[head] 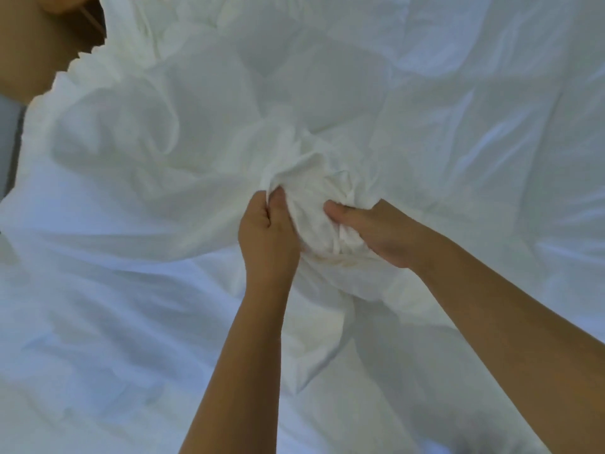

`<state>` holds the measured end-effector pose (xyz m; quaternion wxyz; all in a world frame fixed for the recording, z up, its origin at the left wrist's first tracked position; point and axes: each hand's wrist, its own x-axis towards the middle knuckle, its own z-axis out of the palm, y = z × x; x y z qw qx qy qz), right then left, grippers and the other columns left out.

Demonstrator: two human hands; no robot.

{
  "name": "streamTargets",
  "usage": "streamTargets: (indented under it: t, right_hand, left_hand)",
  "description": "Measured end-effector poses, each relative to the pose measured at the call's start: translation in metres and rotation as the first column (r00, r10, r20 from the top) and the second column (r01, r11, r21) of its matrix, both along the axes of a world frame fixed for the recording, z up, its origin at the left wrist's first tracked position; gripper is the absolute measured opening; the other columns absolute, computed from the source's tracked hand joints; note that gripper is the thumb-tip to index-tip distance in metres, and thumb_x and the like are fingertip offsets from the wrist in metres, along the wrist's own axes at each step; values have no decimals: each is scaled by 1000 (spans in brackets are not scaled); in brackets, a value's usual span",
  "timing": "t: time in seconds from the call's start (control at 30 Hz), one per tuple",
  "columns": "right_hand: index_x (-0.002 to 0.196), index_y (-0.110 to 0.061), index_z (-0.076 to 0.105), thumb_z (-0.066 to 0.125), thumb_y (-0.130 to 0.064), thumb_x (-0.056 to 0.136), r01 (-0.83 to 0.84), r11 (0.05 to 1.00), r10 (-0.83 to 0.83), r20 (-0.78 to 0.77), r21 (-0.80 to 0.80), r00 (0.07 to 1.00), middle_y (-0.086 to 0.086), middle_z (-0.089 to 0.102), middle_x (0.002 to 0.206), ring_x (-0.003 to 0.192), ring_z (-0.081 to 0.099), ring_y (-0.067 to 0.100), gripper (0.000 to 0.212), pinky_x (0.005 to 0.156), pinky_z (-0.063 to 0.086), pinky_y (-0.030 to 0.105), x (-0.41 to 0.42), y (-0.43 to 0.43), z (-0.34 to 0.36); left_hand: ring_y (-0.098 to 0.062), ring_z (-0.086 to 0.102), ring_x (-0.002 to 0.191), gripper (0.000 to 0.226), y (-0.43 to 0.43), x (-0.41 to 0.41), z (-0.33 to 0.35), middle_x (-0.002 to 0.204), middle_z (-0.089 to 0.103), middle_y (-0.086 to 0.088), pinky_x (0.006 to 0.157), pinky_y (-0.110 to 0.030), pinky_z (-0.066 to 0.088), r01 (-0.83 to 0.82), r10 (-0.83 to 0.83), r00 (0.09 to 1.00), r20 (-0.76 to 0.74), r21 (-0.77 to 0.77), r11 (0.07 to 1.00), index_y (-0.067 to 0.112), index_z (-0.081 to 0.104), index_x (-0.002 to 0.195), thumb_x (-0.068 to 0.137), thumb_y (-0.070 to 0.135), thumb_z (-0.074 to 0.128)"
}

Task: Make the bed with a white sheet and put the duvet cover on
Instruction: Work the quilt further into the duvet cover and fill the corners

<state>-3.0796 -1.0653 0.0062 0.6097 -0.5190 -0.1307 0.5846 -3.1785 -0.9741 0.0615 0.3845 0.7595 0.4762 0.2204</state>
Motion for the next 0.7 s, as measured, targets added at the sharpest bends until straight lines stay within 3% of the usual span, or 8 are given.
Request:
streamTargets:
  t: [0.13, 0.2, 0.27, 0.33, 0.43, 0.5, 0.57, 0.7]
  right_hand:
    - [90, -37, 70, 82, -41, 59, -480, 872, 465, 141, 98, 874, -17, 72, 92, 88, 67, -1, 33, 74, 51, 14, 7, -15, 7]
    - [98, -27, 70, 87, -31, 55, -585, 809, 569, 176, 56, 804, -9, 73, 97, 93, 67, 6, 47, 81, 53, 19, 11, -14, 9]
    - [104, -18, 68, 85, -30, 54, -536, 839, 524, 131, 95, 842, -3, 73, 100, 95, 68, 12, 55, 81, 54, 23, 14, -13, 6]
    - [103, -20, 65, 79, -18, 65, -287, 921, 320, -89, 265, 943, -6, 73, 96, 93, 68, 10, 40, 74, 54, 20, 14, -13, 1]
    - [100, -17, 70, 71, -22, 73, 65, 955, 70, -432, 290, 899, -1, 73, 97, 91, 69, 14, 27, 76, 55, 26, 14, -17, -6]
    - [86, -20, 77, 73, -38, 73, 65, 981, 3, -343, 185, 939, 0, 74, 92, 87, 70, 16, 23, 80, 55, 30, 14, -16, -7]
    - [81, -31, 77, 74, -56, 65, 2, 999, 2, -100, 39, 995, -4, 75, 88, 85, 71, 14, 30, 78, 53, 27, 14, -12, -6]
    - [94, -26, 74, 85, -59, 42, -233, 964, 236, -7, 126, 972, -6, 74, 92, 87, 70, 10, 63, 71, 55, 22, 12, -10, 0]
  left_hand:
    - [-1, 36, 46, 44, 18, 23, 16, 52, 31, 7, 50, -15, 31, 248, -206, 961, -184, 250, 936, 20, 26, 59, 99, 31, 43]
    - [-2, 36, 47, 45, 21, 33, 19, 51, 31, 7, 50, -15, 31, 400, -294, 893, -340, 303, 865, 21, 26, 60, 99, 35, 42]
    - [-2, 35, 46, 46, 26, 37, 19, 52, 30, 6, 49, -17, 30, 444, -325, 864, -384, 279, 851, 18, 26, 59, 98, 37, 44]
    - [-4, 31, 47, 47, 34, 37, 20, 53, 32, 7, 49, -19, 27, 361, -302, 907, -293, 175, 916, 17, 29, 59, 93, 42, 50]
    - [-5, 46, 54, 40, 32, 22, 20, 57, 51, 11, 53, -24, 38, 250, -274, 953, -129, -177, 952, 21, 50, 58, 82, 53, 54]
    - [-1, 57, 62, 33, 15, 7, 7, 62, 63, 14, 55, -18, 43, 264, -317, 932, -175, -269, 926, 25, 63, 63, 91, 40, 53]
    - [-13, 60, 78, 24, 0, -2, -7, 74, 62, 12, 65, -20, 38, 277, -294, 921, -257, -99, 956, 20, 62, 79, 97, 24, 47]
    - [-36, 57, 91, 28, 18, 18, -7, 87, 62, -16, 65, -26, 26, 156, -78, 964, -254, 303, 940, 3, 54, 90, 101, 24, 38]
